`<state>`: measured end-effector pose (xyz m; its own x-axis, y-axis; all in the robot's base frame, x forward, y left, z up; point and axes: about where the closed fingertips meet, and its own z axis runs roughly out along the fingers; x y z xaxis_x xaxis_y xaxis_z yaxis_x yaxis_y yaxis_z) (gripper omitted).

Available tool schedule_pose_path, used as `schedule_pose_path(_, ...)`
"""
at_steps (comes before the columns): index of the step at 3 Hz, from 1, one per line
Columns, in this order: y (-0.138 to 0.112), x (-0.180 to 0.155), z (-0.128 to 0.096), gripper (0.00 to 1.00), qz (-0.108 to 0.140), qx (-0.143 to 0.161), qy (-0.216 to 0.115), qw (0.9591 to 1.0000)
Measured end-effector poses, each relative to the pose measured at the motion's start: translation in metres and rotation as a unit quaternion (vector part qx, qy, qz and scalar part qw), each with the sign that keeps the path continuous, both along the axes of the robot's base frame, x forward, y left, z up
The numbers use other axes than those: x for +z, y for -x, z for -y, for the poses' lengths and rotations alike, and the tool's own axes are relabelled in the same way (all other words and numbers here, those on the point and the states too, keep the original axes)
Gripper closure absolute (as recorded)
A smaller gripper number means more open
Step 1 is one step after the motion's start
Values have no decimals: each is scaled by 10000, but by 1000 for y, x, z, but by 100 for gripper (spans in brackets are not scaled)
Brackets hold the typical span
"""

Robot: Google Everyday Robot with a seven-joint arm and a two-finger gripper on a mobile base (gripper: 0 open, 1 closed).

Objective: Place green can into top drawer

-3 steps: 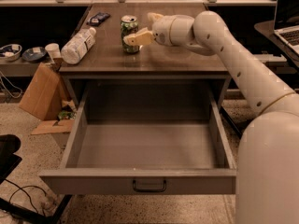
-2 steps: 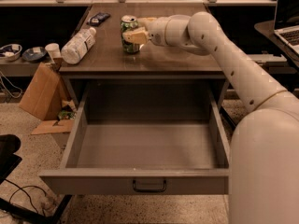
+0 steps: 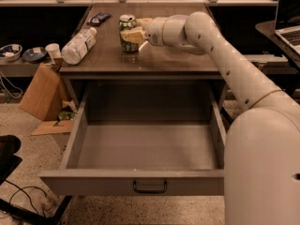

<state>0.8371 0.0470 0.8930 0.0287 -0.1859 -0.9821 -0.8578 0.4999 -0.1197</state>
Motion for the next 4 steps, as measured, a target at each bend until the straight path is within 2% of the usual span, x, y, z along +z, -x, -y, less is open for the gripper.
schedule_pose_path(1, 0, 0, 0, 100, 0, 0, 0, 10000)
schedule_pose_path(2, 6, 18, 5, 100, 93, -5, 173, 9998)
schedule_pose_path(3, 24, 56, 27, 100, 364, -221, 378, 9984)
schedule_pose_path(4, 76, 98, 51, 100, 560, -528, 666, 9948)
